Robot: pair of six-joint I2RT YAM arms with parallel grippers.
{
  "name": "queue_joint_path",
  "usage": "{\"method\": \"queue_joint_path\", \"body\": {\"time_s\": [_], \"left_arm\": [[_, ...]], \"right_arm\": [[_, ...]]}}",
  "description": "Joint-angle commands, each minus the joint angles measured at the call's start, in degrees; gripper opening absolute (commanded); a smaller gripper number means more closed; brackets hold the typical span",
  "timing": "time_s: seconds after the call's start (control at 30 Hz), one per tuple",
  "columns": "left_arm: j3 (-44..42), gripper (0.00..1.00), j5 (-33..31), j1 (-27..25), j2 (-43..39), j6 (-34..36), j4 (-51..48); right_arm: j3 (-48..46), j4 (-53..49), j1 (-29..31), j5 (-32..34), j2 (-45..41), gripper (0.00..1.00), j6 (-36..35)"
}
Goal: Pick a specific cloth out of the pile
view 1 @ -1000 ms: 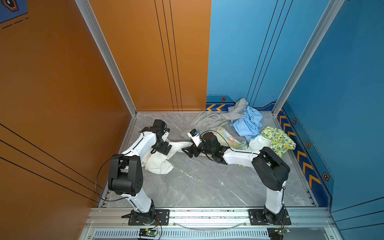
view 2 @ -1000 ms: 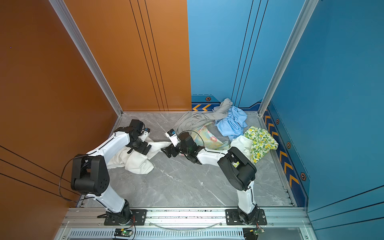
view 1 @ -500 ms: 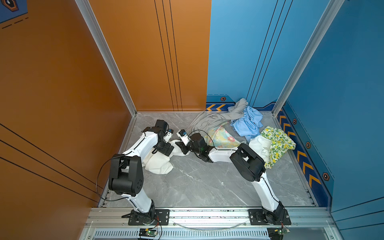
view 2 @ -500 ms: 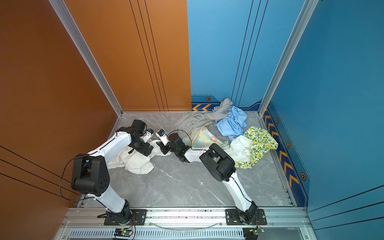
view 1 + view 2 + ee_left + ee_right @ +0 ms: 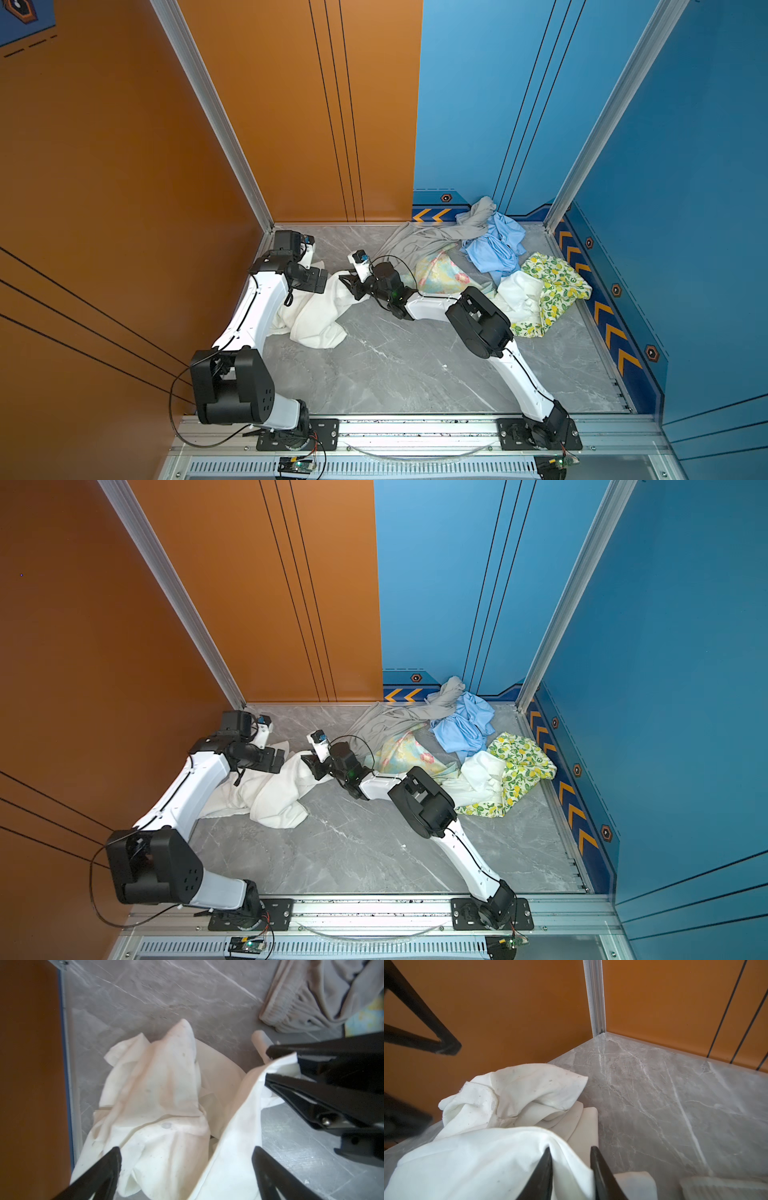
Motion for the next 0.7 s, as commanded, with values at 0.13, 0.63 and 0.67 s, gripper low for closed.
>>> {"method": "queue_joint_path", "body": {"time_s": [0.13,0.63,0.67], "left_arm": [[-4.8,0.98,2.5,5.3,-7.1,-13.3,10.0],[-7.5,0.98,0.7,8.2,-9.5,-20.5,14.6],[-7.8,0.98,0.6,8.3,-9.4,-20.8,14.6]], "right_arm": [[3.4,7.4,3.7,-1.0,4.5,0.36,11.4],[3.1,2.3,7.8,-8.8,7.1,0.55,9.2],[2.7,1.1,8.4,-9.2,7.0,0.57,7.9]]}}
